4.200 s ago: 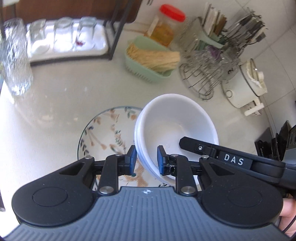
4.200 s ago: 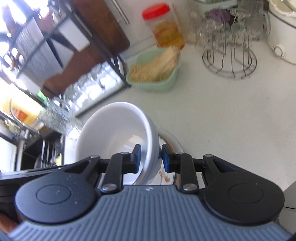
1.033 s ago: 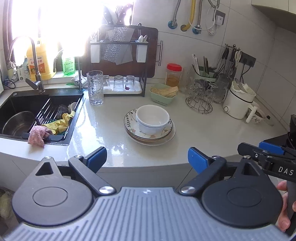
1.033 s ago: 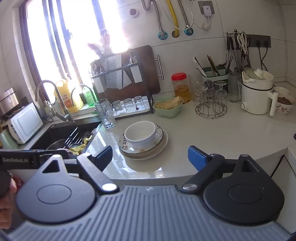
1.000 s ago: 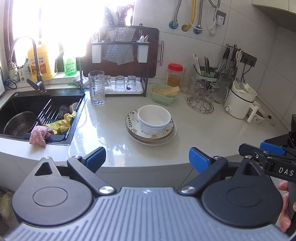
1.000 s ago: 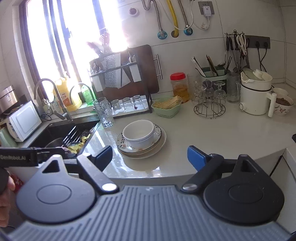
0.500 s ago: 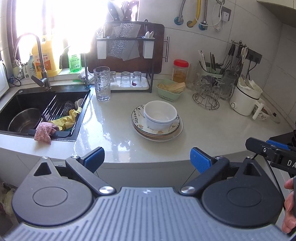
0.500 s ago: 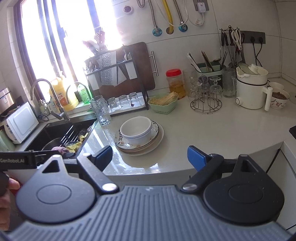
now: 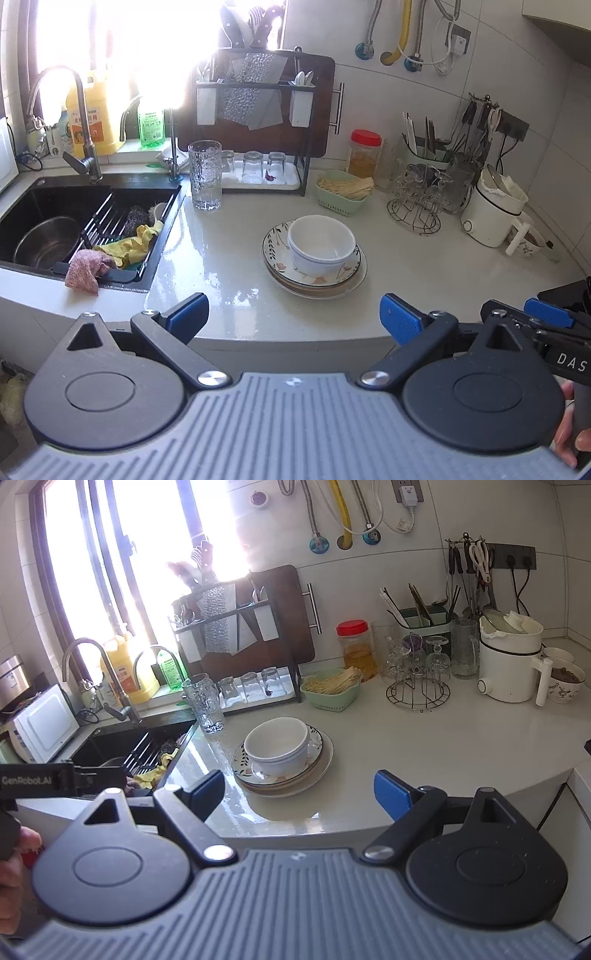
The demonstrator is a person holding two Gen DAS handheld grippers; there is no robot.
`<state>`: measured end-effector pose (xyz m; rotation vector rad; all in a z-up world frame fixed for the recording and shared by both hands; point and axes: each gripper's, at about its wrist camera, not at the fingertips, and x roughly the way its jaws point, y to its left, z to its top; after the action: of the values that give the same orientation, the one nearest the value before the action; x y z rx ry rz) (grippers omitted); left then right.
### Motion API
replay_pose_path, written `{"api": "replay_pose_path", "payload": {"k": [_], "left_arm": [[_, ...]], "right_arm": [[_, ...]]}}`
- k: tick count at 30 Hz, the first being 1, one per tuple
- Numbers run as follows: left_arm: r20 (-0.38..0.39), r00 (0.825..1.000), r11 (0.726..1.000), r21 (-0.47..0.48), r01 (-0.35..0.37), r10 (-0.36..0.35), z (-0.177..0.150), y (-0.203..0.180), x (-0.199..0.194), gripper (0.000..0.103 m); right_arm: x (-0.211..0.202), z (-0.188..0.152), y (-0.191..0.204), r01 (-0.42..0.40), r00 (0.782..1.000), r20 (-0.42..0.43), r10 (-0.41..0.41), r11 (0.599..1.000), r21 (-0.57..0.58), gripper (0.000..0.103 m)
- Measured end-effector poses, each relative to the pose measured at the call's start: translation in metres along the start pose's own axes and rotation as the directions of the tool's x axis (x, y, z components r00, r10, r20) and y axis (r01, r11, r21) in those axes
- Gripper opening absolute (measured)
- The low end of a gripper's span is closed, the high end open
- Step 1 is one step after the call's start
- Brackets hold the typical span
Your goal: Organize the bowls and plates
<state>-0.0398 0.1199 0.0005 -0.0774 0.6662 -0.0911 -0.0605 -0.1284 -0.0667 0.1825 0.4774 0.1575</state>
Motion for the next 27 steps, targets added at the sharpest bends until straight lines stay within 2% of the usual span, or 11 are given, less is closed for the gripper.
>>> {"api": "replay_pose_path", "payload": {"k": [3,10,17,27], "left_arm": [[-0.012,1.000,1.000,0.010,0.015,-0.015,-0.003,-0.001,0.001,0.101],[-0.019,1.000,0.999,0.055,-0.004,0.005,-0.011,-0.002,0.002,0.101],[-0.006,1.000,0.998,0.055,-0.008,0.008,-0.014,-0.004,-0.001,0.101],[-0.008,1.000,1.000,0.025,-0.007,0.007,-0.020,-0.005,-0.007,0.101]], "right_arm": [[0.004,0.000,0.001,0.014,1.000,-0.007,-0.015,1.000,-0.018,0.089],[0.002,0.001,-0.001,0.006,1.000,0.005,-0.006,1.000,0.002,0.089],[0.003,-0.003,0.004,-0.021,0.999,-0.032,0.019,0.999,-0.034,0.089],[-0.001,-0.003,0.005,-0.032,0.999,-0.028,0.031,0.998,-0.046,0.089]]}}
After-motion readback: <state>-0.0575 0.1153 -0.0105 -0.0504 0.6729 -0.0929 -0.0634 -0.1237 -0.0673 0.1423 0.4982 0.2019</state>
